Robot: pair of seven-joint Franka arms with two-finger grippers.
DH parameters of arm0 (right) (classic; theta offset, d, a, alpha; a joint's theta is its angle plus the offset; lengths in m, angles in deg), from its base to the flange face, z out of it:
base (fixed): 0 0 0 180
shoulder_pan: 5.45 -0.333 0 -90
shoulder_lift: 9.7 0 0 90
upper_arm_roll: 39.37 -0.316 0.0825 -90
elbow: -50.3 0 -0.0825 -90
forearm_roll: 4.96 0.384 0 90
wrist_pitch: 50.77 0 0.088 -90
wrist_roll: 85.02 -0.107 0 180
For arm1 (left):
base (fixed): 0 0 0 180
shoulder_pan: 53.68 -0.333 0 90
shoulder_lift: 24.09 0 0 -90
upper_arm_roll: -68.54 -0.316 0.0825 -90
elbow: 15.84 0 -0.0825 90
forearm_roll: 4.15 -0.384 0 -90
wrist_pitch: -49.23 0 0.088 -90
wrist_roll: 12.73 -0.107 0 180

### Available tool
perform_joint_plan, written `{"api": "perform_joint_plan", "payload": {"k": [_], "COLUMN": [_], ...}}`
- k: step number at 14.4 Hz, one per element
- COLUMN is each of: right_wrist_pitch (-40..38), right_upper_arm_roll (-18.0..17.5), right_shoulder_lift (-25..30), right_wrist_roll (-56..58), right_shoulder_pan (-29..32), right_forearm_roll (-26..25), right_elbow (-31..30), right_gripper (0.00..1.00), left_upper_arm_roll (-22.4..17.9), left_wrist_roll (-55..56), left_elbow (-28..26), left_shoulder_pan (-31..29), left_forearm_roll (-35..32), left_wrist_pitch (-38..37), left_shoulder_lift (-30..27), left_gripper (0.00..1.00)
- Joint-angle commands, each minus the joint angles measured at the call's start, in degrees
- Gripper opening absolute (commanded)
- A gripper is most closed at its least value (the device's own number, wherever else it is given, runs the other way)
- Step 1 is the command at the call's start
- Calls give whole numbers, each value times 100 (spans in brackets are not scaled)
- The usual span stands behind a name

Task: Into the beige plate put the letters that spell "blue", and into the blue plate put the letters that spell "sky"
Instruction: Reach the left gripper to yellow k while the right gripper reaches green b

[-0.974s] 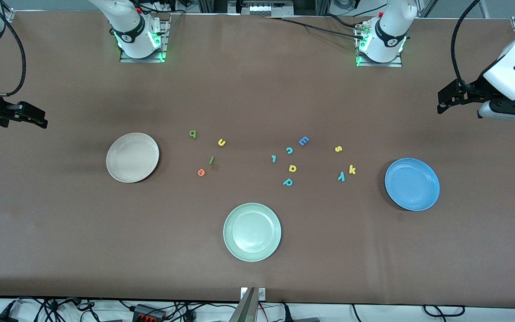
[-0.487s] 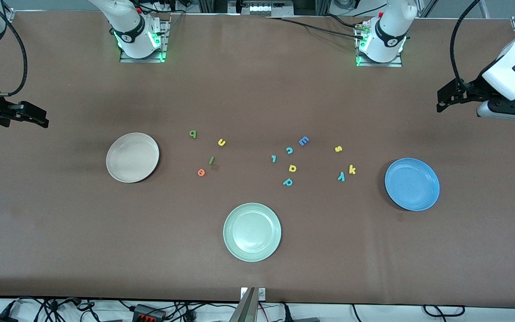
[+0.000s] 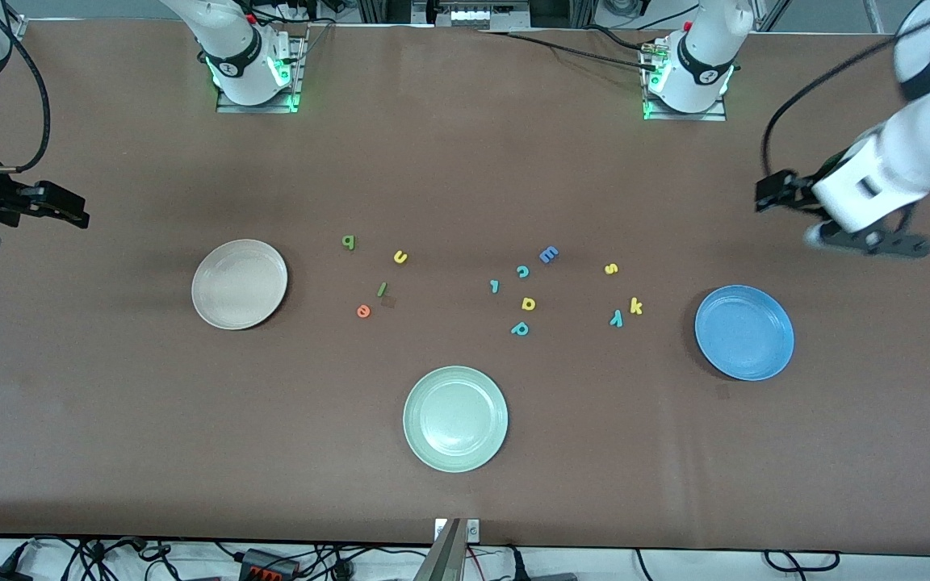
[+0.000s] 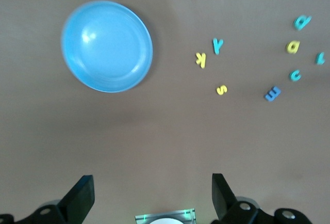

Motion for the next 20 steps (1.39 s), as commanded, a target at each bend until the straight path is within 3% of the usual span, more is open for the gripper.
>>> {"api": "perform_joint_plan", "payload": {"k": [1,7,11,20], "right_wrist_pitch": [-54,-37,235,2412], "right_upper_arm_roll": [-23,-93,-93,-93], "right_shoulder_lift": [76,-511,-1021,-1382], "right_wrist_roll": [62,18,-79,-1044], "right_shoulder_pan": [47,-399,-857,-2122], "right_forearm_roll": [-35,52,930,1046], "right_elbow": [-71,-167,-421,-2099], "right_gripper": [100,100,100,100], "left_upper_arm_roll": [29,47,47,47], "left_wrist_roll": [4,13,21,355], "left_elbow": [420,351,2,-1503], "left_shoulder_pan": [134,406,556,785], "left_forearm_roll": [37,81,81,81], "left_wrist_pitch": [180,1490,2069,4214], "left_shoulder_lift": [882,1658,1861,2009], "left_gripper": [100,100,100,100]}}
